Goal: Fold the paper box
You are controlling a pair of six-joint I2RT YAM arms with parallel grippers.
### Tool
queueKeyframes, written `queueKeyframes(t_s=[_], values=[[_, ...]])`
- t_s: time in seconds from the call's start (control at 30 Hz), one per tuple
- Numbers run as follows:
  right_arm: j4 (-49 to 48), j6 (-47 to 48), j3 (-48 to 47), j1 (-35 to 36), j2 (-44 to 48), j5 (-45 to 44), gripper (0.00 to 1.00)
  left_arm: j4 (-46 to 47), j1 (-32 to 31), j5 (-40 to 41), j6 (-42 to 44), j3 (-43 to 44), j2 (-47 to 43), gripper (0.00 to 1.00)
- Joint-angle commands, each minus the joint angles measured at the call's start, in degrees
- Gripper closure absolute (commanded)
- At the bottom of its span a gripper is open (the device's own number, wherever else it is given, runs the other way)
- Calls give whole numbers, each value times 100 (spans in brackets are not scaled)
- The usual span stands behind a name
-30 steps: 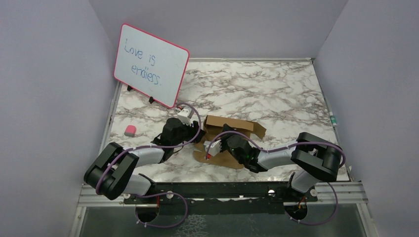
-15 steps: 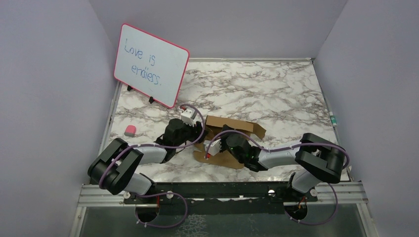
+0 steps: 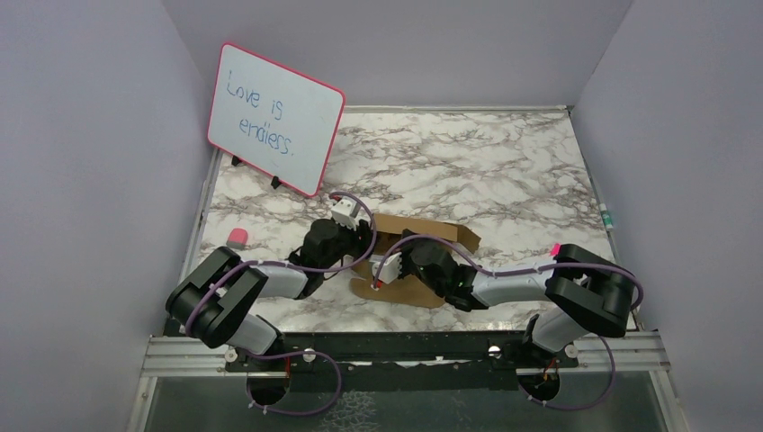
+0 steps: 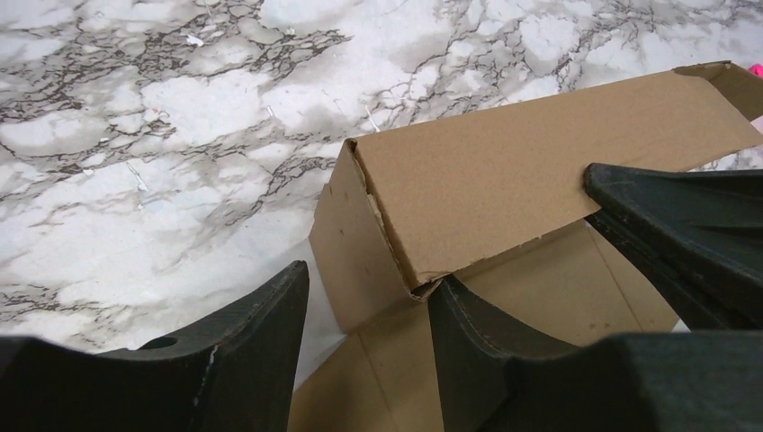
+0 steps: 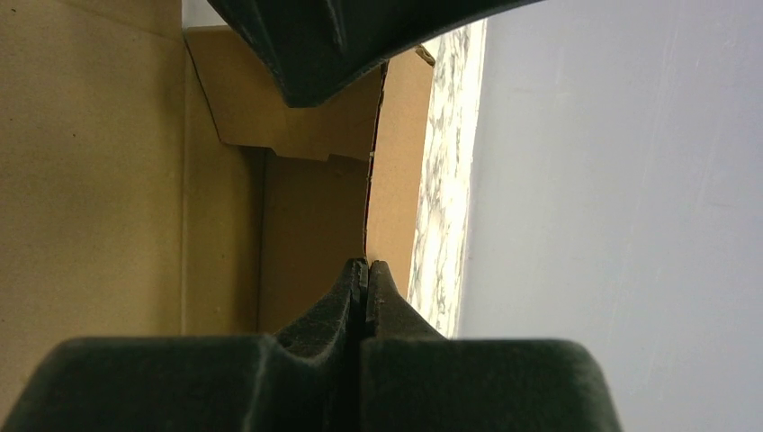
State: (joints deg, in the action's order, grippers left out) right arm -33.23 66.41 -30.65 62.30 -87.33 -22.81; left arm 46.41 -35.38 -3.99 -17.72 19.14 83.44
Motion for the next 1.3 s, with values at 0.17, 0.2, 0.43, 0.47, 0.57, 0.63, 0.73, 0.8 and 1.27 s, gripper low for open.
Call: queueKeyframes(t_s=[0.17, 0.2, 0.43, 0.47, 0.57, 0.63, 0.73, 0.8, 1.27], values=[[440, -299, -63, 89, -164, 529, 99, 1160, -287, 1185, -72, -238, 303, 51], [428, -310, -55, 93, -141, 539, 99, 1253, -334, 1324, -78, -257, 349, 52], [403, -321, -40, 89, -92, 547, 99, 2004, -565, 2253, -238, -345, 817, 58], [411, -322, -45, 89, -99, 547, 99, 2084, -605, 2419, -275, -336, 906, 58], [430, -328, -44, 89, -100, 529, 99, 2378, -722, 2862, -360, -314, 1152, 59], [427, -331, -46, 89, -88, 515, 99, 2592, -793, 3179, -426, -308, 1323, 60], [461, -348, -44, 89, -57, 551, 99, 2750, -894, 3680, -568, -231, 1571, 62], [490, -366, -41, 89, -41, 556, 99, 2901, -1024, 4067, -649, -197, 1736, 63], [582, -411, -68, 89, -23, 567, 99, 3619, -1589, 5805, -347, 136, 2425, 59]])
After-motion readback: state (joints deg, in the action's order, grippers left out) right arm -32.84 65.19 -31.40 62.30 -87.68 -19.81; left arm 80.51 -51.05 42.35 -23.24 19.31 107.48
